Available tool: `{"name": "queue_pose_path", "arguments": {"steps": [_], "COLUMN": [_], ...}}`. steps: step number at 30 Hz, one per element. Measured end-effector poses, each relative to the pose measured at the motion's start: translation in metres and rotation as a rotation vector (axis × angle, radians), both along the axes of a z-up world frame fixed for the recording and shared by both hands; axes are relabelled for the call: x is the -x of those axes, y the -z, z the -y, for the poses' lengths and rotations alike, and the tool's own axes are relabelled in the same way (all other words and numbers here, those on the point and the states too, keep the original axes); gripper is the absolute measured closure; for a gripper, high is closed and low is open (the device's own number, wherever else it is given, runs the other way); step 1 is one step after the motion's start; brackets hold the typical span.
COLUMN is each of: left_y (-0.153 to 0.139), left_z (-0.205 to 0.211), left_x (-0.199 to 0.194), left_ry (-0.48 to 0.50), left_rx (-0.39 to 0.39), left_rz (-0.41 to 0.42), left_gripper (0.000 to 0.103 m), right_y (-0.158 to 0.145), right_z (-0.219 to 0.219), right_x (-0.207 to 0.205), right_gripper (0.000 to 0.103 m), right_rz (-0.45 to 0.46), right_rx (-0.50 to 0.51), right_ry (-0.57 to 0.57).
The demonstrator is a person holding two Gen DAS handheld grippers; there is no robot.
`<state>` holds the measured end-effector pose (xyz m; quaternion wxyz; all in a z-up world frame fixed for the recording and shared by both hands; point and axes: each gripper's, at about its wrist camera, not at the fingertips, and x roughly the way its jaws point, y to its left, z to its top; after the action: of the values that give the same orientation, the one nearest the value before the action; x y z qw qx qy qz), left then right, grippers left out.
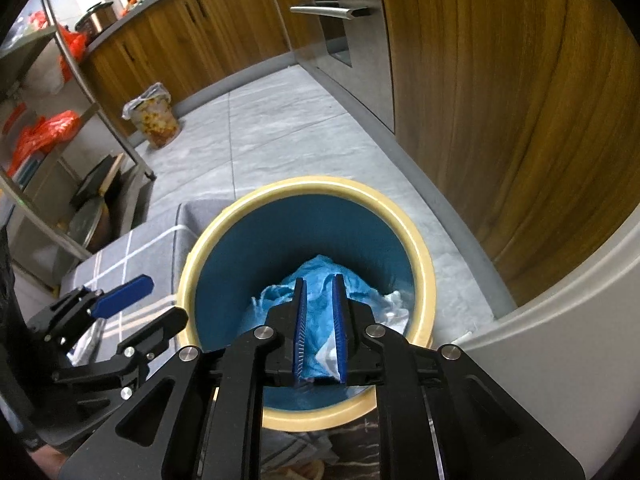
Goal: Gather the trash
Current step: 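Open both grippers to drop the mask and blister pack into the bin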
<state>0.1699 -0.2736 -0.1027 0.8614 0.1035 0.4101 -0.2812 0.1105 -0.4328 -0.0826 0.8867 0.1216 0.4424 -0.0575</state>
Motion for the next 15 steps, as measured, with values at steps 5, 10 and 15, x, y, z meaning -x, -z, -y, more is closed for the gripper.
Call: {"name": "queue_pose_path", "arguments": {"steps": [5,10,15], "left_y": [-0.006,-0.019,-0.034], "left_z": [-0.017,-0.044,-0.077], "left_x": [0.004,0.005,0.012], "left_ry": [-0.018,-0.075,-0.131], "left_rx": [-0.013,0.012,0.022], "left_rz": [0.015,0.020,0.046], "left_gripper": [0.044,0.044,0.038], "right_y": [-0.006,-0.012,-0.021], "right_z": [-0.003,-0.017,-0.035], "right_x": [0.001,0.001,0.000], "right_gripper": [0.067,0.058,0.041], "right_rz": [0.019,0.031,0.053], "right_rx": [-0.003,0.009,0.011], "right_ry": [0.005,-0.021,-0.050]}}
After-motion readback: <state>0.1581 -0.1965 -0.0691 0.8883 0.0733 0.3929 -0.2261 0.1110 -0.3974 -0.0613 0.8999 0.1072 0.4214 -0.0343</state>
